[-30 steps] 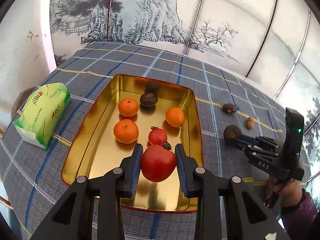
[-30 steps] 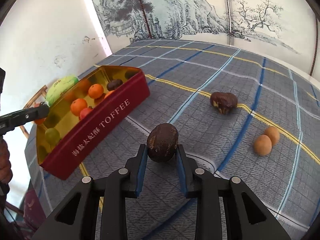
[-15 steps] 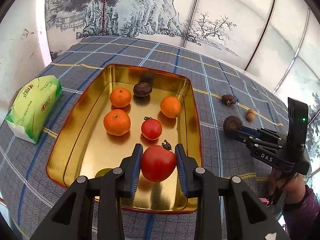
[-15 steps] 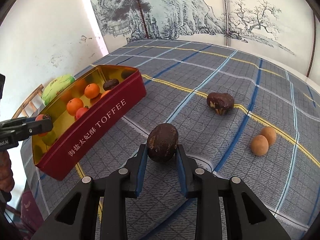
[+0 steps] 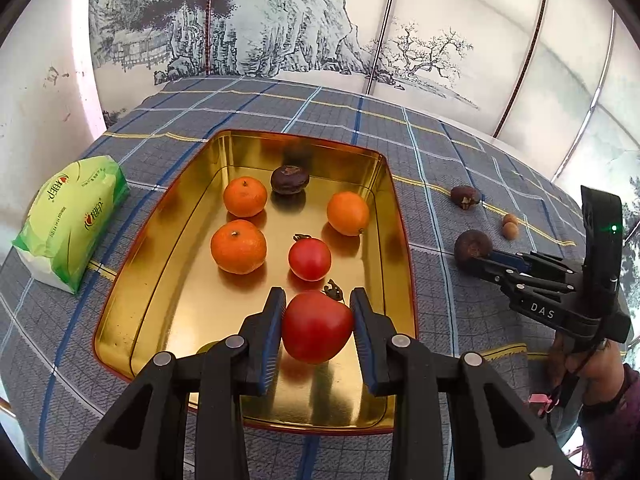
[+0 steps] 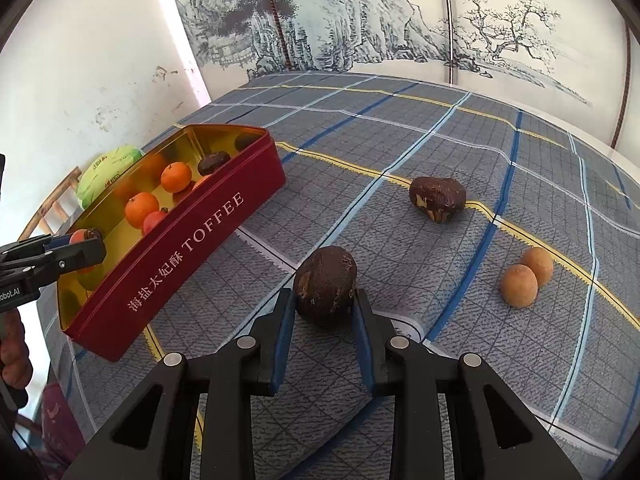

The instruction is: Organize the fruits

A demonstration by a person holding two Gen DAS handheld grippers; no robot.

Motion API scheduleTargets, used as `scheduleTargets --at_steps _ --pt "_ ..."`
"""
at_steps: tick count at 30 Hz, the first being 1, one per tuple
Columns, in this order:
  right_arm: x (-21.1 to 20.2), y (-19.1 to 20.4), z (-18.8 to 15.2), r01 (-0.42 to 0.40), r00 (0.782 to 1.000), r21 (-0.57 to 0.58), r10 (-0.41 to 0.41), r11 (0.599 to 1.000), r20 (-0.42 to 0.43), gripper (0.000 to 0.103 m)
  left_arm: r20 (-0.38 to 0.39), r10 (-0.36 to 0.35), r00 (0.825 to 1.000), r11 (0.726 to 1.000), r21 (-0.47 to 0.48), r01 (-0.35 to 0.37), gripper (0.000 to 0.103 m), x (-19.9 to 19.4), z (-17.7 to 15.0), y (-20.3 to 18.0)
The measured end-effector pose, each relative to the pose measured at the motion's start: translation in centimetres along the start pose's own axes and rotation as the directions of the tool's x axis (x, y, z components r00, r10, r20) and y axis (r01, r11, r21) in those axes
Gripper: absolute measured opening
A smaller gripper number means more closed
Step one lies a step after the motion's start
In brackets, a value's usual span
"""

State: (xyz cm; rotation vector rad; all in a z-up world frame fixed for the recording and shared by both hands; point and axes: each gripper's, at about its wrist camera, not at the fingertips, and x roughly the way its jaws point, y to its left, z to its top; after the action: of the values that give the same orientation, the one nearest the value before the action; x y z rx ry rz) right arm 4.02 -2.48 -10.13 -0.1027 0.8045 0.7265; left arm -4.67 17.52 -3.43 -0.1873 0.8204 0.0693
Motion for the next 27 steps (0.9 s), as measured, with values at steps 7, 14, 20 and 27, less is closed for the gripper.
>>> scheduleTargets --at_steps 7,14,20,27 --pt "0.1 0.0 0.0 0.005 1.000 -0.002 -0.005 1.000 -0.003 0.030 0.045 0.033 0.998 0.999 0.028 -0.035 0.029 -0.6 -0.1 -0.2" --pt "0.2 0.0 0.0 0.008 1.000 -0.003 -0.008 1.000 -0.004 0.030 0.076 0.064 0.995 0.997 0.036 -0.067 0.034 -1.3 -0.3 -0.2" --pt "0.2 0.1 0.1 0.008 1.000 -0.004 -0.008 1.000 -0.005 0.030 0.159 0.132 0.978 0.989 0.051 -0.142 0.050 -2.3 -0.5 -0.2" --pt "0.3 0.0 0.1 0.020 1.000 -0.013 -0.020 1.000 -0.008 0.030 0.228 0.205 0.952 0.973 0.053 -0.223 0.065 -3.5 -1.0 -0.1"
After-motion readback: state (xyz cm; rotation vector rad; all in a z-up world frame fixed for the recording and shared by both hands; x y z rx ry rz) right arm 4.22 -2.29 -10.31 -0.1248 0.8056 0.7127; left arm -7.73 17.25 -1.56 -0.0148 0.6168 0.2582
